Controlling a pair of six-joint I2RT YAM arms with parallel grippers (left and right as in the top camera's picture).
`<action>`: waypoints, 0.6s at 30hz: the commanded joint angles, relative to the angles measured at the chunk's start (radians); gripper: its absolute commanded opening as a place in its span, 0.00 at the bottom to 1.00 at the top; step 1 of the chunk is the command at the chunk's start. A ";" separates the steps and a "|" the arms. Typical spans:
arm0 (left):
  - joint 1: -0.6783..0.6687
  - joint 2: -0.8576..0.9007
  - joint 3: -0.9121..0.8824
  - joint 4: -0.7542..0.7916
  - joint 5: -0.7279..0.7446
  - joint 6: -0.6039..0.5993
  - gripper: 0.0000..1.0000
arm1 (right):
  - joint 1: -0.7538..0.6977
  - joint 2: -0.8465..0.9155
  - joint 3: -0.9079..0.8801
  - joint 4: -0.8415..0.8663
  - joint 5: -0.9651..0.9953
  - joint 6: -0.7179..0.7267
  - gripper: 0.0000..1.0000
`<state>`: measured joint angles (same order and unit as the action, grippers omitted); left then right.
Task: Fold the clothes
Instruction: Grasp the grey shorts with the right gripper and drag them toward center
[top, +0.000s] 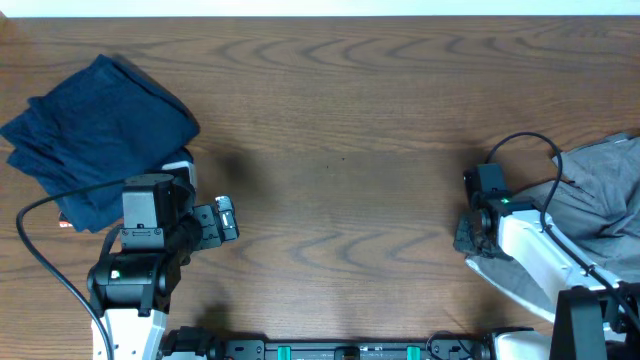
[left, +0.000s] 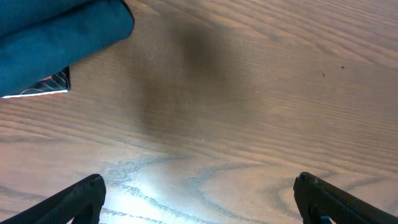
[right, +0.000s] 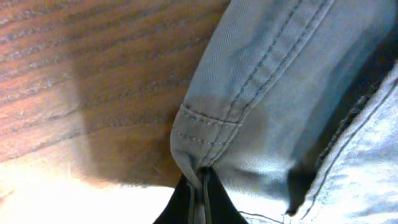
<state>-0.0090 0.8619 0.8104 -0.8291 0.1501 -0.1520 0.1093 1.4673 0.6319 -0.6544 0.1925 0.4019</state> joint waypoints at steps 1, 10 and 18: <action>0.003 -0.001 0.015 0.008 -0.002 0.020 0.98 | -0.001 0.032 -0.027 0.142 -0.327 -0.148 0.01; 0.003 0.000 0.015 0.119 -0.002 0.019 0.98 | 0.188 0.032 0.032 0.718 -0.798 -0.156 0.01; 0.003 0.000 0.014 0.177 0.000 0.015 0.98 | 0.276 0.013 0.039 0.808 -0.641 -0.156 0.99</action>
<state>-0.0093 0.8619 0.8112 -0.6598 0.1505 -0.1520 0.4042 1.5005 0.6601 0.1509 -0.4782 0.2527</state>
